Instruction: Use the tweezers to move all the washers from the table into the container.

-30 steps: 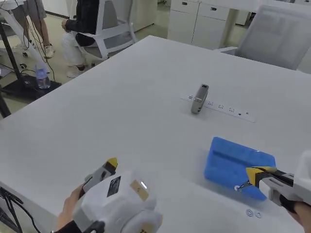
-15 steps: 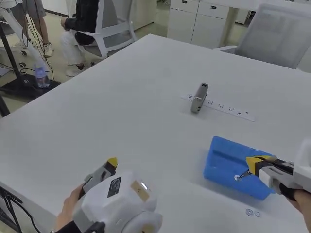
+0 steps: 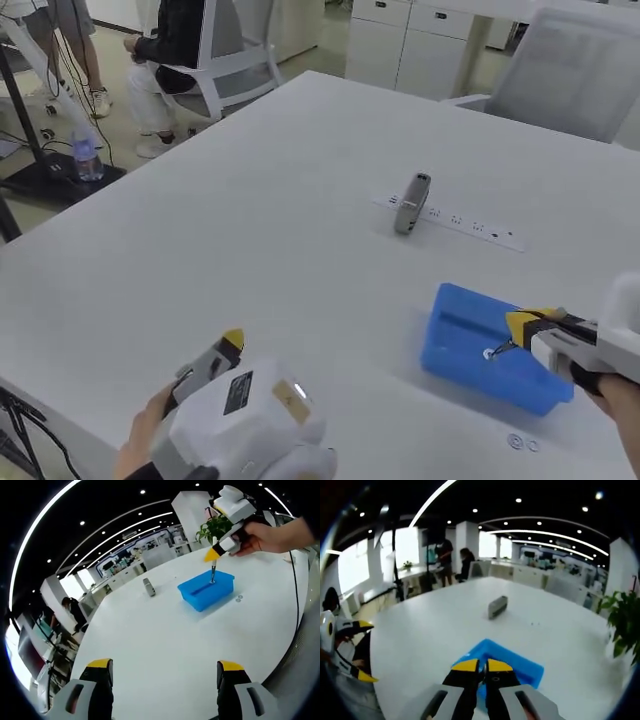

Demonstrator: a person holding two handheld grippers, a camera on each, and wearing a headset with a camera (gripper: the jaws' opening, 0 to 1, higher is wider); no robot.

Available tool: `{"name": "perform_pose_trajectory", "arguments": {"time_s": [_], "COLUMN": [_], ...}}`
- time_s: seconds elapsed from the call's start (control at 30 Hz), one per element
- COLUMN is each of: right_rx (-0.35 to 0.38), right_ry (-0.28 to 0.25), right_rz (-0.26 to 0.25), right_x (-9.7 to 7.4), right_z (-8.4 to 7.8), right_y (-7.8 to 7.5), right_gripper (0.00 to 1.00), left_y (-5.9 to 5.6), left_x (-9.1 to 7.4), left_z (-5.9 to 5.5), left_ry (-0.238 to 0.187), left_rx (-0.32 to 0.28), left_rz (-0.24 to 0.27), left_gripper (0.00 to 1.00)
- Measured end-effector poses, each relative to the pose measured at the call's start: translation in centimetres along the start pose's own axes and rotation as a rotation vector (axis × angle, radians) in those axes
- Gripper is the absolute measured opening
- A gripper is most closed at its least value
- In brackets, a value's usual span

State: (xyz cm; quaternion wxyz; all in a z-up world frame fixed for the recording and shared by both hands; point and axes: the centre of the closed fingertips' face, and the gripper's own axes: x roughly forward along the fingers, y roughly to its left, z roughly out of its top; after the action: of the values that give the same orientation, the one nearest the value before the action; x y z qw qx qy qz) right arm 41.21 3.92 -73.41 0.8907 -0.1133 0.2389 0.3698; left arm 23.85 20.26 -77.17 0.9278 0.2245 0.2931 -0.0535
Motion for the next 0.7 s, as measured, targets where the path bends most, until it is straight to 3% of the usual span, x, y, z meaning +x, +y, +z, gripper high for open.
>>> {"name": "perform_pose_trajectory", "arguments": {"time_s": [0.4,0.7], "right_rx": [-0.002,-0.002], "right_ry": [0.037,0.076], "right_rz": [-0.017,-0.021], "right_x": [2.1,3.5], "right_z": [-0.9,-2.2], "right_y": [-1.4,-1.6], "right_gripper": [0.01,0.01], "left_y": [0.0,0.1], "left_x": [0.0,0.0], "left_z": [-0.1,-0.1], "left_ry": [0.007,0.009], "left_rx": [-0.001,-0.001], "left_rz": [0.001,0.003], "left_gripper": [0.87,0.87]}}
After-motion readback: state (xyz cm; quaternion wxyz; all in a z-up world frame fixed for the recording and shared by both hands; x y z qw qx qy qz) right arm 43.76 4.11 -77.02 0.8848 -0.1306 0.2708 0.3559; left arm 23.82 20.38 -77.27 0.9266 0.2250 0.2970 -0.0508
